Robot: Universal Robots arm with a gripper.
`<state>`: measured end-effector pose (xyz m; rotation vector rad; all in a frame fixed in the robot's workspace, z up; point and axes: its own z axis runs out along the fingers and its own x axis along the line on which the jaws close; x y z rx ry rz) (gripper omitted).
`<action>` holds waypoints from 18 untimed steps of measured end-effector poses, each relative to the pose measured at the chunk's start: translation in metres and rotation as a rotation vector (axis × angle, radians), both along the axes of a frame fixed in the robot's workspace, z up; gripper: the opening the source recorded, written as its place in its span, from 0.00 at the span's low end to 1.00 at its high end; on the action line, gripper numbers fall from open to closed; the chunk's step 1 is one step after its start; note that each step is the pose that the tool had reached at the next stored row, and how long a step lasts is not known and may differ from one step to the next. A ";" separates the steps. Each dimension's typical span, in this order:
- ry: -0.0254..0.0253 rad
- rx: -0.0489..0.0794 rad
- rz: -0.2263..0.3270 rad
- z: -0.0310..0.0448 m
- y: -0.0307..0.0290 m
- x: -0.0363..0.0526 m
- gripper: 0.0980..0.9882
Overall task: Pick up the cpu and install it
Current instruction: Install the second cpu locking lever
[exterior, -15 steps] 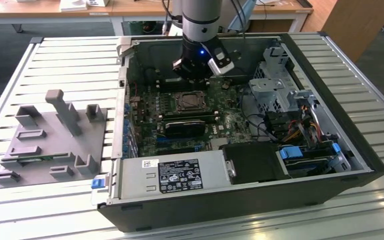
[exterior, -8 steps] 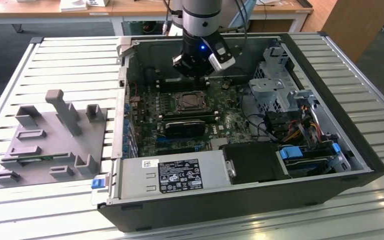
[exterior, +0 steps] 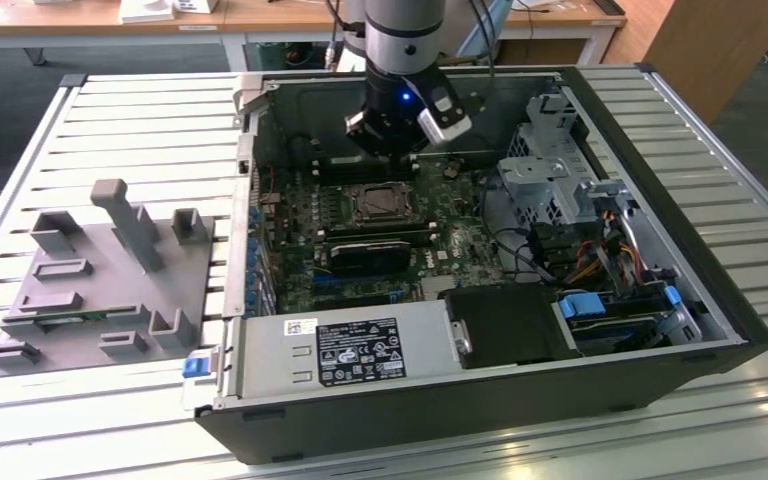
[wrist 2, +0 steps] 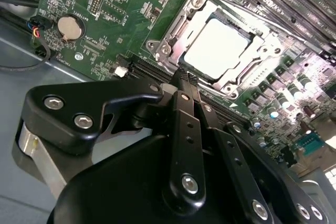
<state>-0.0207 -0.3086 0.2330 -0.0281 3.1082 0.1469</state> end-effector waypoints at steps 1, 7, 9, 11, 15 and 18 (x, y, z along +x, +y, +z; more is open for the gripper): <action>0.0000 -0.001 0.000 0.0000 -0.0006 0.0000 0.01; 0.0000 -0.002 0.000 0.0000 -0.0036 0.0000 0.01; 0.0001 -0.003 0.000 0.0011 -0.0037 0.0000 0.01; 0.0000 -0.003 0.000 0.0036 -0.0037 0.0000 0.01; 0.0000 -0.003 0.000 0.0116 -0.0037 0.0000 0.01; 0.0000 -0.003 0.000 0.0124 -0.0046 0.0000 0.01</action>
